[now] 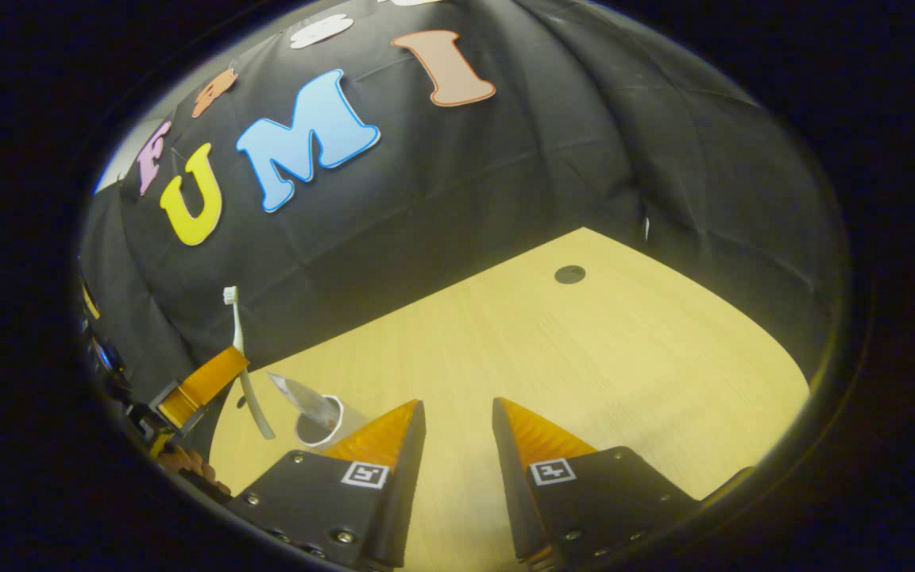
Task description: Put the toothbrush and toothpaste on the desktop into the cup, then pick up the cup and place it on the coaster on the desktop.
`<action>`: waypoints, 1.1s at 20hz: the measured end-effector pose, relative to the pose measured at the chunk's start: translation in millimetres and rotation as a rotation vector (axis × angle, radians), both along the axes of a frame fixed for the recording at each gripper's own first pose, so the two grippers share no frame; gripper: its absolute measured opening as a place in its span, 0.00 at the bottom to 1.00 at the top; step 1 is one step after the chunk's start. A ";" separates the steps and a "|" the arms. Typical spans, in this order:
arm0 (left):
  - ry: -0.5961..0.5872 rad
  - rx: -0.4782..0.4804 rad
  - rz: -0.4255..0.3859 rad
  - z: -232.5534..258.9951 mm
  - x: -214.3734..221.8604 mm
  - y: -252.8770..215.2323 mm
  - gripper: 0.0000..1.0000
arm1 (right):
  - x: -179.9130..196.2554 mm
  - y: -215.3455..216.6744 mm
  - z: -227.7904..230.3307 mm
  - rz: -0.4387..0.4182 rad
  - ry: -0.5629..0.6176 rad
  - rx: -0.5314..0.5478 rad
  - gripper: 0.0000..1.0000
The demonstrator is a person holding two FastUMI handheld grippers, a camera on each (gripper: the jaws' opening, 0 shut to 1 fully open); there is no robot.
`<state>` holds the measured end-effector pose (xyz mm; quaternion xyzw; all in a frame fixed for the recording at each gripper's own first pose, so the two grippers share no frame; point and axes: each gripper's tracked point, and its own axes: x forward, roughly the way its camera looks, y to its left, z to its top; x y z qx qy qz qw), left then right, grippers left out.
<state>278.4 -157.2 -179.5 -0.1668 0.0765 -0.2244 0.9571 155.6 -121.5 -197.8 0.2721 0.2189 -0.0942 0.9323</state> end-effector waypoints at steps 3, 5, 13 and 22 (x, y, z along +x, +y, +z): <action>-0.002 -0.021 0.012 -3.9 13.7 -4.5 0.06 | -2.3 -7.3 -7.8 -0.012 0.000 0.002 0.48; 0.007 -0.032 0.023 -9.4 17.8 -4.8 0.07 | -5.1 -9.7 -13.3 -0.019 0.000 0.012 0.49; -0.033 0.014 0.086 -25.1 14.4 -12.8 0.07 | -19.5 -11.6 -36.9 -0.022 0.025 0.040 0.49; -0.102 0.074 0.128 -28.2 4.3 -11.9 0.14 | -12.3 -0.8 -30.5 0.007 -0.002 0.048 0.50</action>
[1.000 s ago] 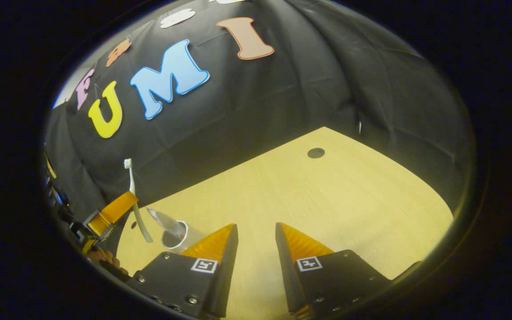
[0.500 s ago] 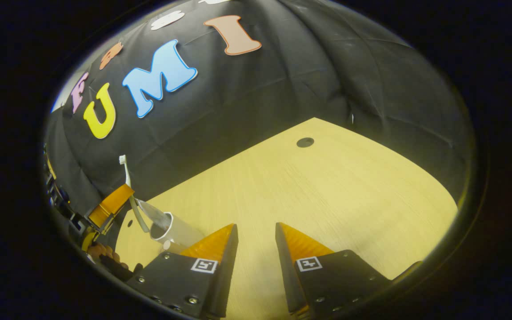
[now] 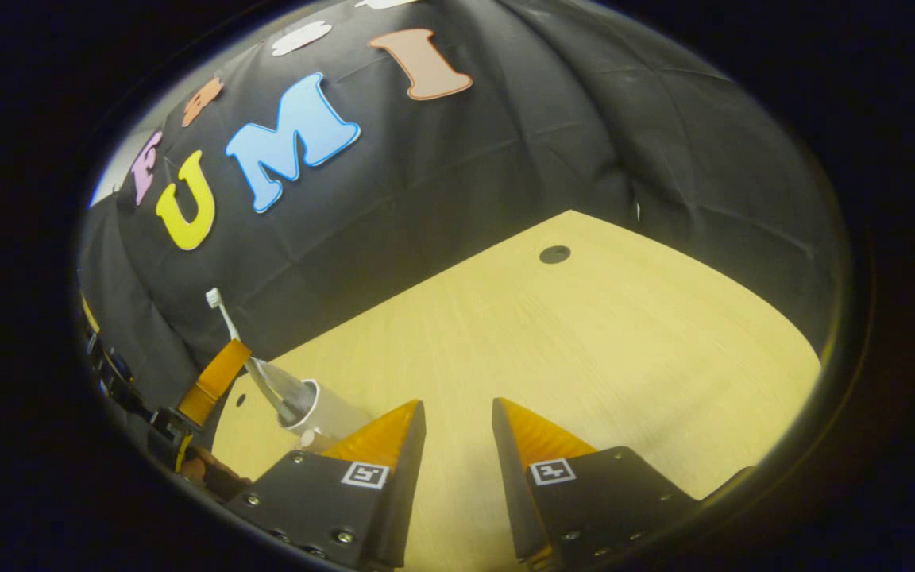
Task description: Put the toothbrush and toothpaste on the desktop into the cup, then pick up the cup and place it on the coaster on the desktop.
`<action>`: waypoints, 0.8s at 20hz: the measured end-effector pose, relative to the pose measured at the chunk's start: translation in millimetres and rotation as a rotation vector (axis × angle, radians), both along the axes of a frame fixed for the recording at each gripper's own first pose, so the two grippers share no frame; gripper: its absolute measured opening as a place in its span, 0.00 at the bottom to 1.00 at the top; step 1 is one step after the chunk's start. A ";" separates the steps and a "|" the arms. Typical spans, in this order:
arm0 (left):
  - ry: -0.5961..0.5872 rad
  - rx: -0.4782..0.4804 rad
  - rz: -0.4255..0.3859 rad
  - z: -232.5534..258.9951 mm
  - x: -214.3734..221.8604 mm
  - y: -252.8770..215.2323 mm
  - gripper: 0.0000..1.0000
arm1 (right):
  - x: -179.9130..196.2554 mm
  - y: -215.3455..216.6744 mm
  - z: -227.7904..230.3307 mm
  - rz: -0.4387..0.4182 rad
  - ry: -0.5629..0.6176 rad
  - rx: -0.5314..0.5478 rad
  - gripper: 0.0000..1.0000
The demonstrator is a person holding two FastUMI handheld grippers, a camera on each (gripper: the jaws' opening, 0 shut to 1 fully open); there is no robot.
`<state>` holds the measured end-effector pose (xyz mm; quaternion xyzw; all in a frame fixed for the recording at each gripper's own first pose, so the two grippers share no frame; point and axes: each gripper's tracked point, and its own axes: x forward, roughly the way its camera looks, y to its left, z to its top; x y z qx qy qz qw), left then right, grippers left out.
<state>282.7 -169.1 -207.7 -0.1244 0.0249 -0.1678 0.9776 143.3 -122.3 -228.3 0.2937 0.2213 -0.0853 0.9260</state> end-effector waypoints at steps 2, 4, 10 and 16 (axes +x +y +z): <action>0.003 -0.001 0.000 1.0 -2.0 0.5 0.25 | 0.2 5.2 1.1 0.012 -0.002 0.007 0.51; 0.007 0.002 0.007 0.7 -1.4 5.6 0.28 | 1.8 13.4 2.6 0.029 -0.005 0.011 0.49; 0.047 0.011 -0.018 -0.4 -20.6 10.9 0.22 | 12.6 55.2 17.8 0.169 -0.023 -0.006 0.49; 0.105 0.013 -0.042 -2.8 -42.6 17.9 0.37 | 20.4 109.5 25.8 0.353 -0.019 -0.103 0.50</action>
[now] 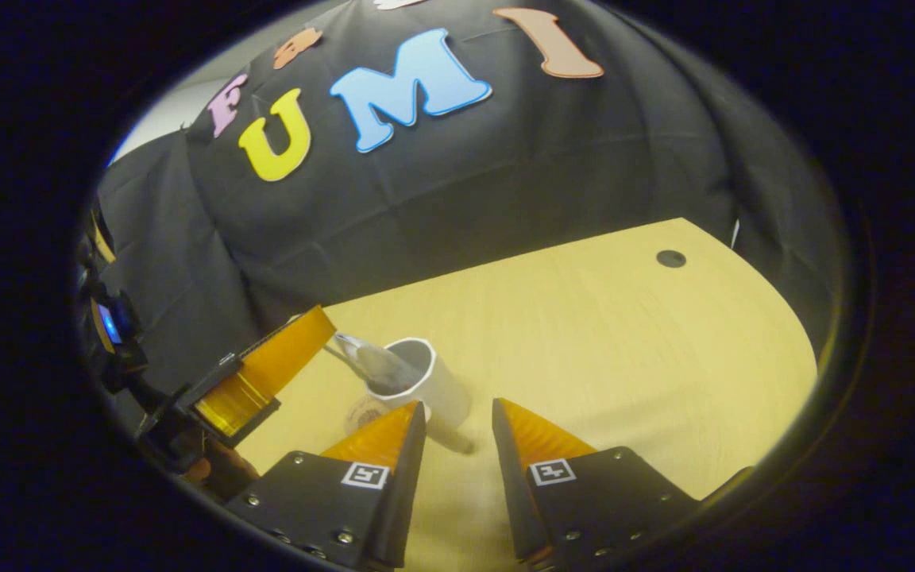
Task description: Put the toothbrush and toothpaste on the desktop into the cup, then pick up the cup and place it on the coaster on the desktop.
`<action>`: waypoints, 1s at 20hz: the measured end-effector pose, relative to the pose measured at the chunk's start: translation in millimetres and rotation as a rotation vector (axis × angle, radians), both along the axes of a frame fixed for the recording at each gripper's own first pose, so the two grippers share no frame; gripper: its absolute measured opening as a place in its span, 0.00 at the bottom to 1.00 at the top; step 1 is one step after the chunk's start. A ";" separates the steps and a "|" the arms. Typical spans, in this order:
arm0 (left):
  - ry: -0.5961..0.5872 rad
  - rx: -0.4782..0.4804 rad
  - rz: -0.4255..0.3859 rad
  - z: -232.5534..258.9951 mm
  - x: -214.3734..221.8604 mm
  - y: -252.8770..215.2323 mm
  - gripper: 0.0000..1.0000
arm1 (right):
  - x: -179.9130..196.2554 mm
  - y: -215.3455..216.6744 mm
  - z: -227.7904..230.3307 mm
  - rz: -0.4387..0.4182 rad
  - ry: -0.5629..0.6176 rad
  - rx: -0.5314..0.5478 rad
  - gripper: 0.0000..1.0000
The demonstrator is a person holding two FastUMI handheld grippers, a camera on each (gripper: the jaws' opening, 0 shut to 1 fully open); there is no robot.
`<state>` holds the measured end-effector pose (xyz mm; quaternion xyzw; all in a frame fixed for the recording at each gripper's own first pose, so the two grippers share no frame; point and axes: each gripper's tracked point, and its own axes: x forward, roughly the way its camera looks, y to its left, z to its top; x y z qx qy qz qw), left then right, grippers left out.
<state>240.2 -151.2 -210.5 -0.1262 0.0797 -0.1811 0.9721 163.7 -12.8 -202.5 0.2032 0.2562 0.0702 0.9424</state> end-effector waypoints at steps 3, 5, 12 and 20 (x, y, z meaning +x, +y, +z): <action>0.029 0.007 -0.004 -3.5 -10.5 7.5 0.57 | 2.0 13.0 -6.8 0.054 0.021 -0.047 0.50; 0.044 0.005 0.010 -6.2 -17.3 19.5 0.58 | 4.1 16.8 -11.9 0.080 0.036 -0.080 0.50; 0.089 0.028 0.086 -20.9 -37.8 73.9 0.58 | 20.1 28.2 -29.3 0.140 0.063 -0.154 0.50; 0.149 0.017 0.174 -51.7 -51.2 116.5 0.65 | 35.8 38.2 -31.8 0.235 0.057 -0.273 0.49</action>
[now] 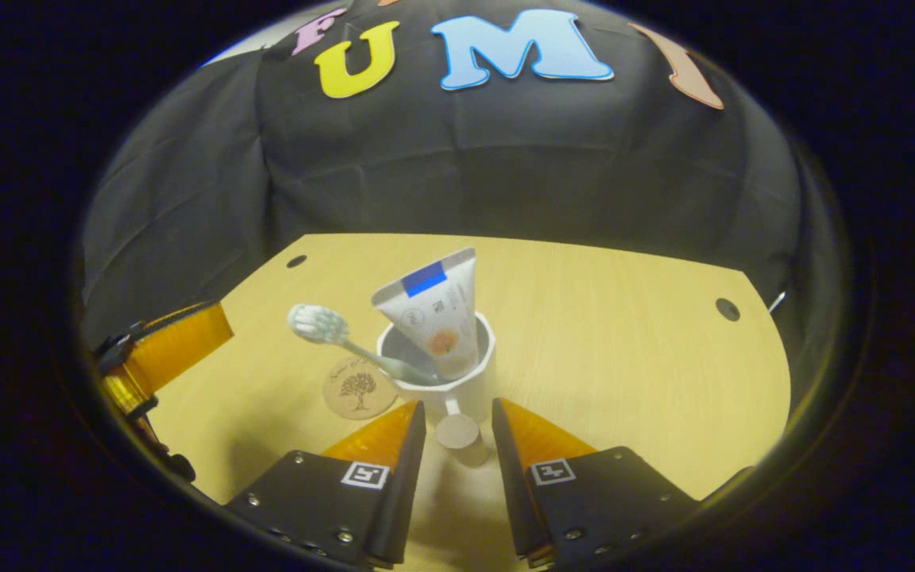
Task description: Put the toothbrush and toothpaste on the desktop into the cup, then pick up the cup and place it on the coaster on the desktop.
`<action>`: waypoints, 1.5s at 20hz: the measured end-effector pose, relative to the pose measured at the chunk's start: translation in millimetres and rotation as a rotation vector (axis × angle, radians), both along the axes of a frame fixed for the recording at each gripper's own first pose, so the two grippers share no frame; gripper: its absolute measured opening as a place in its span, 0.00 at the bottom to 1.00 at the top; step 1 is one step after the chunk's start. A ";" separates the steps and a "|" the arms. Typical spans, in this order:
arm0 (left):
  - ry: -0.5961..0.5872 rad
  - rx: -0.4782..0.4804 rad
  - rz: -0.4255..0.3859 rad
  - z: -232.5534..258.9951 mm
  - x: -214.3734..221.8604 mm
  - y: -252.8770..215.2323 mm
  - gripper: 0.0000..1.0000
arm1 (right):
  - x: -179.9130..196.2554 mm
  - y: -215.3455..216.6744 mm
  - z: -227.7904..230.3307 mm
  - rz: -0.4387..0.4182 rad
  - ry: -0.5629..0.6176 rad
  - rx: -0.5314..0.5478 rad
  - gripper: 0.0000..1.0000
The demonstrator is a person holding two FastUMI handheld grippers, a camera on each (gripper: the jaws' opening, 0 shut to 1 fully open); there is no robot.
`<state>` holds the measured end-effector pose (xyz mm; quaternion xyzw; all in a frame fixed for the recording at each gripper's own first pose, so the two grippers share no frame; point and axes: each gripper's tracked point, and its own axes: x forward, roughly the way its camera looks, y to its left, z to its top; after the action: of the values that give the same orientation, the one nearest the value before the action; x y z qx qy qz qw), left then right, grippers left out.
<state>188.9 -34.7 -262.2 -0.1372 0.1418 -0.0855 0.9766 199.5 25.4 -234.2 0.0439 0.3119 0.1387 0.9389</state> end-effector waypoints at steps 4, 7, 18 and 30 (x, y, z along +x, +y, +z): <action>0.015 0.003 0.013 -11.1 -3.6 4.7 0.58 | 1.8 2.5 -7.3 0.041 0.016 -0.043 0.50; 0.029 0.004 0.011 -20.8 -5.6 4.2 0.58 | 0.6 4.9 -13.1 0.054 0.041 -0.032 0.49; 0.057 -0.015 0.023 -39.5 -6.3 7.2 0.55 | 7.5 -1.7 -15.5 0.020 0.040 -0.064 0.07; 0.065 -0.026 0.044 -47.0 -7.4 18.2 0.58 | 13.7 -2.9 1.1 -0.024 0.017 -0.004 0.07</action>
<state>181.5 -16.5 -309.3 -0.1558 0.1693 -0.0612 0.9712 213.2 22.5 -233.1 0.0469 0.3196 0.1265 0.9379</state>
